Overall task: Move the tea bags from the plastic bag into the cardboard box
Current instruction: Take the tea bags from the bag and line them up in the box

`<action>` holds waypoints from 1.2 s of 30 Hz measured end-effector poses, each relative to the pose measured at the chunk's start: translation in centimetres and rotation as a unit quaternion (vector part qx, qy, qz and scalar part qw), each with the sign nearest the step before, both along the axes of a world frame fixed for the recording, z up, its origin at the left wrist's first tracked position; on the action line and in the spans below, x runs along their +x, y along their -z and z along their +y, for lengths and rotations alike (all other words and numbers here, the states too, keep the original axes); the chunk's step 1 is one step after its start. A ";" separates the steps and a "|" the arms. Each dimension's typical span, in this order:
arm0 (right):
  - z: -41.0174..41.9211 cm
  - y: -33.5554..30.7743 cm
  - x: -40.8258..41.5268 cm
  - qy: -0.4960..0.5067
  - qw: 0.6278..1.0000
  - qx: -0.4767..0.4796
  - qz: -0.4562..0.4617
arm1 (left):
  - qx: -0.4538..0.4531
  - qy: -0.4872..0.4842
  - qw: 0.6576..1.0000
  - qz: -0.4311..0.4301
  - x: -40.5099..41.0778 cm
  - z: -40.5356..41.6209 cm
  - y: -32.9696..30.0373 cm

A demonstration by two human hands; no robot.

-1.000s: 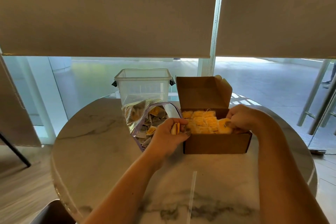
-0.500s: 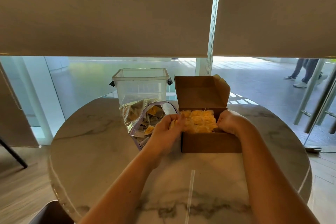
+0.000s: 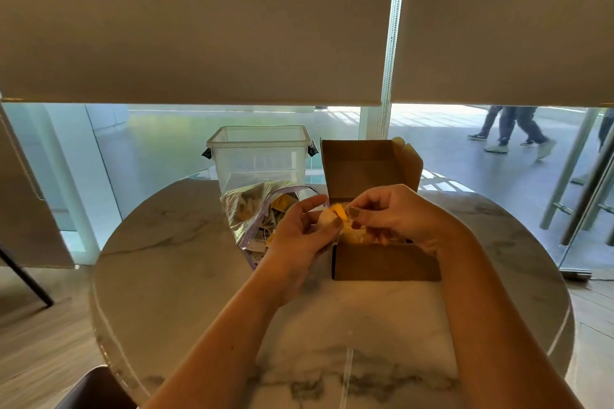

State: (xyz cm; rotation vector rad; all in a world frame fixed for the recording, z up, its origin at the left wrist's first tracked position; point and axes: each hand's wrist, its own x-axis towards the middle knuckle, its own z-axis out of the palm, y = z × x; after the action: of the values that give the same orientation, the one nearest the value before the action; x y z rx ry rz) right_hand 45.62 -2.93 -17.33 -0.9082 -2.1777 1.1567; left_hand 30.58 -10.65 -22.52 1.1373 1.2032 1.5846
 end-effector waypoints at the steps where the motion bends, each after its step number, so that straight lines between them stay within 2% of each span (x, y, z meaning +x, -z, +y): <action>1: -0.2 0.1 -0.2 -0.013 1.000 -0.007 0.004 | 0.005 -0.006 1.000 0.011 0.0 0.0 0.1; 8: -0.6 -0.1 -0.3 -0.035 0.995 -0.053 0.079 | 0.040 -0.087 0.988 0.118 -0.1 0.0 0.4; 11: -0.4 0.0 -0.4 0.000 0.995 -0.063 0.083 | 0.052 -0.109 0.986 0.118 -0.2 0.1 0.4; 16: -0.6 0.1 -0.7 0.005 0.995 -0.099 0.023 | 0.069 -0.078 0.988 0.114 -0.2 0.0 0.4; 20: -0.7 0.1 -0.8 -0.014 0.988 -0.141 0.067 | 0.081 -0.078 0.987 0.112 -0.1 0.0 0.4; 23: -0.6 0.2 -0.9 0.009 0.992 -0.113 0.062 | 0.077 -0.084 0.985 0.127 0.0 0.0 0.3; 25: -0.5 0.1 -1.0 0.036 0.987 -0.126 0.092 | 0.069 -0.069 0.986 0.132 0.1 -0.1 0.3; 27: 0.0 -0.3 -0.3 0.071 0.970 -0.162 0.164 | 0.059 -0.060 0.985 0.151 0.1 0.0 0.3; 29: 0.9 -0.9 1.0 0.119 0.966 -0.132 0.187 | 0.056 -0.067 0.976 0.199 0.0 0.0 0.4; 31: 1.9 -1.3 2.9 0.171 0.976 -0.057 0.119 | 0.052 -0.062 0.967 0.242 0.0 0.0 0.7; 33: 2.7 -1.5 4.5 0.193 0.980 0.026 -0.044 | 0.047 -0.043 0.960 0.273 0.1 0.1 1.0; 36: 3.6 -1.3 5.1 0.154 0.945 0.069 -0.281 | 0.039 -0.035 0.953 0.300 0.1 0.2 1.2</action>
State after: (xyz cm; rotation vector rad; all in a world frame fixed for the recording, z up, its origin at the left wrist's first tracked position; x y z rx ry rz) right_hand 50.76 0.70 -16.07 -1.5967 -2.3793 0.6314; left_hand 30.73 -10.47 -23.77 1.7211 1.5863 1.3845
